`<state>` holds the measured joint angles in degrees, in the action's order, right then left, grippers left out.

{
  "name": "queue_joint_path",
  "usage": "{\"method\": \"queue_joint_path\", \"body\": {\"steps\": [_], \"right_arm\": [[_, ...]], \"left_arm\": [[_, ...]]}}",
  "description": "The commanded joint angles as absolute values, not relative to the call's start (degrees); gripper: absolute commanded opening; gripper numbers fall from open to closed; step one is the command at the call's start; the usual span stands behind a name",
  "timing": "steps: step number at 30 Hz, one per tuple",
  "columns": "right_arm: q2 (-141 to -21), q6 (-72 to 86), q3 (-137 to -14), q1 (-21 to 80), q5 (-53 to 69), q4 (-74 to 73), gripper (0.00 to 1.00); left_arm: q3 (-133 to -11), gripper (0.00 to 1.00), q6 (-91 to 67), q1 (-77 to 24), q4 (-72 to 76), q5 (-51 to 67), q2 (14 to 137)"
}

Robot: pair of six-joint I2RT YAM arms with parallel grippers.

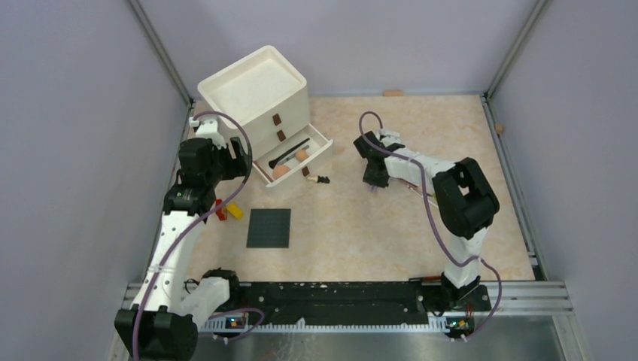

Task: Organize the makeup
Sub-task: Pick up the makeup tool from the center of the board, then place the makeup tool in the drawer.

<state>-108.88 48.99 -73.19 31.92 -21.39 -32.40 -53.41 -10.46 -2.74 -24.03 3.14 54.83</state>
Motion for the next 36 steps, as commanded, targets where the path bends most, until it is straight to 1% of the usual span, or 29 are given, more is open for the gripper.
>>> {"method": "queue_joint_path", "body": {"steps": [1, 7, 11, 15, 22, 23, 25, 26, 27, 28, 30, 36], "right_arm": [[-105.4, 45.3, -77.8, 35.7, -21.9, -29.5, 0.18], [-105.7, 41.9, -85.1, 40.1, -20.4, -24.2, 0.21], [-105.6, 40.3, -86.1, 41.0, -14.6, -14.9, 0.25], [-106.4, 42.5, -84.5, 41.0, -6.8, -2.5, 0.27], [-115.2, 49.9, -92.7, 41.0, -0.2, 4.5, 0.28], [-116.6, 50.8, -93.9, 41.0, 1.8, 5.7, 0.32], [-119.3, 51.8, -97.0, 41.0, 4.0, 5.8, 0.45], [-120.4, 51.7, -98.4, 41.0, 4.8, 5.4, 0.49], [-121.0, 51.7, -99.0, 41.0, 5.1, 5.3, 0.55], [-121.0, 51.7, -99.0, 41.0, 5.2, 5.3, 0.60], [-120.2, 51.0, -97.9, 41.0, 4.2, 5.3, 0.66], [-113.6, 45.0, -91.9, 40.8, -1.2, 5.3, 0.67]], "left_arm": [[-53.0, 0.79, -9.8, -3.0, -22.0, 2.8, 53.5], [-53.0, 0.80, -9.7, -2.9, -22.1, 2.0, 53.2], [-52.9, 0.80, -9.7, -2.9, -22.1, 1.9, 53.1], [-52.9, 0.80, -9.6, -2.9, -22.1, 1.8, 53.0], [-52.8, 0.80, -9.6, -2.9, -22.1, 2.0, 53.0], [-52.8, 0.80, -9.6, -2.9, -22.1, 1.9, 53.0], [-52.8, 0.80, -9.6, -2.9, -22.1, 1.7, 53.0], [-52.8, 0.80, -9.6, -2.9, -22.1, 1.6, 53.0], [-52.8, 0.80, -9.6, -2.9, -22.1, 1.5, 52.9], [-52.8, 0.80, -9.6, -2.9, -22.1, 1.4, 52.9], [-52.8, 0.80, -9.5, -2.9, -22.1, 1.5, 53.0], [-52.9, 0.80, -9.5, -2.9, -22.0, 2.0, 53.3]]}}
